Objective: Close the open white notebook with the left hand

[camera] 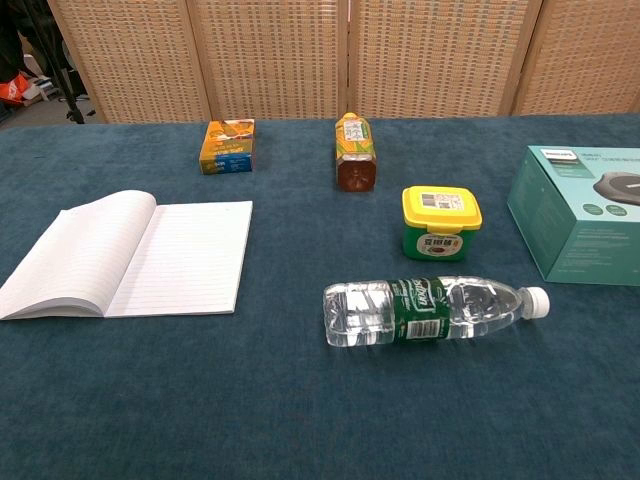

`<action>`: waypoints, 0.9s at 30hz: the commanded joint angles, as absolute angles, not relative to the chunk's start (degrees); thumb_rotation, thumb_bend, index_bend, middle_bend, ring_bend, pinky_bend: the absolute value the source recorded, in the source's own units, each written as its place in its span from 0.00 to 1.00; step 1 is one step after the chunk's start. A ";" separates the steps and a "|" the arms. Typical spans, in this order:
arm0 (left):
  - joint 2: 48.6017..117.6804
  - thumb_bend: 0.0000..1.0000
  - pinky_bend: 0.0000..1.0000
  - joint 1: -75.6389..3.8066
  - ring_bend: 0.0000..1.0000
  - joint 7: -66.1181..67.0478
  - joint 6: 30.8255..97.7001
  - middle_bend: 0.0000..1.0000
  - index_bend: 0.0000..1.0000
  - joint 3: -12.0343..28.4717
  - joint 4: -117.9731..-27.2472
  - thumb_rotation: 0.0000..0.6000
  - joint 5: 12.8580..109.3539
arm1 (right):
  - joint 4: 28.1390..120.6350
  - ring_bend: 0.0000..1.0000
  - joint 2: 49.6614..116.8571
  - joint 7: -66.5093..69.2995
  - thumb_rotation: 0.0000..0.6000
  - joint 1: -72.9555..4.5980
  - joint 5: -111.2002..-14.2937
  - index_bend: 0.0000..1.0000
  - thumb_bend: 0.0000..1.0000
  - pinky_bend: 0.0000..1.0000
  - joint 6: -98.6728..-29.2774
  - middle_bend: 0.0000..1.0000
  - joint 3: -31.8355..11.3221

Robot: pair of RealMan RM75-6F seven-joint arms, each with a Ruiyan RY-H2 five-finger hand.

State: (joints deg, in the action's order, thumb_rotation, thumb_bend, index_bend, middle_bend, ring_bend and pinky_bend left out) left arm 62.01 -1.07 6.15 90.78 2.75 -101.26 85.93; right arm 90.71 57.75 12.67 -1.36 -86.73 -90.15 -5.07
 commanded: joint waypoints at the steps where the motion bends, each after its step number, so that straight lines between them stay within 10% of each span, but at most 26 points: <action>1: 62.01 0.08 0.00 -1.11 0.00 6.20 90.73 0.00 0.00 2.72 -101.31 1.00 86.06 | 90.94 0.00 57.51 13.05 1.00 -1.33 -86.92 0.00 0.00 0.00 -90.02 0.00 -4.94; 17: 65.60 0.12 0.00 -6.08 0.00 1.84 82.96 0.00 0.00 2.03 -96.37 1.00 88.98 | 91.28 0.00 57.06 14.25 1.00 -1.46 -87.43 0.00 0.00 0.00 -89.36 0.00 -4.60; 27: 79.29 0.33 0.00 -10.66 0.00 3.27 80.07 0.00 0.00 3.01 -81.90 1.00 90.91 | 90.66 0.00 56.36 17.35 1.00 -1.25 -87.32 0.00 0.00 0.00 -89.46 0.00 -4.69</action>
State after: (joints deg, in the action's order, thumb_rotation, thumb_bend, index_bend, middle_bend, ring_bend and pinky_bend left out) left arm 76.94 -9.29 3.17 81.27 2.60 -84.17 90.80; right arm 90.77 56.46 17.17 -1.26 -87.36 -89.48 -4.65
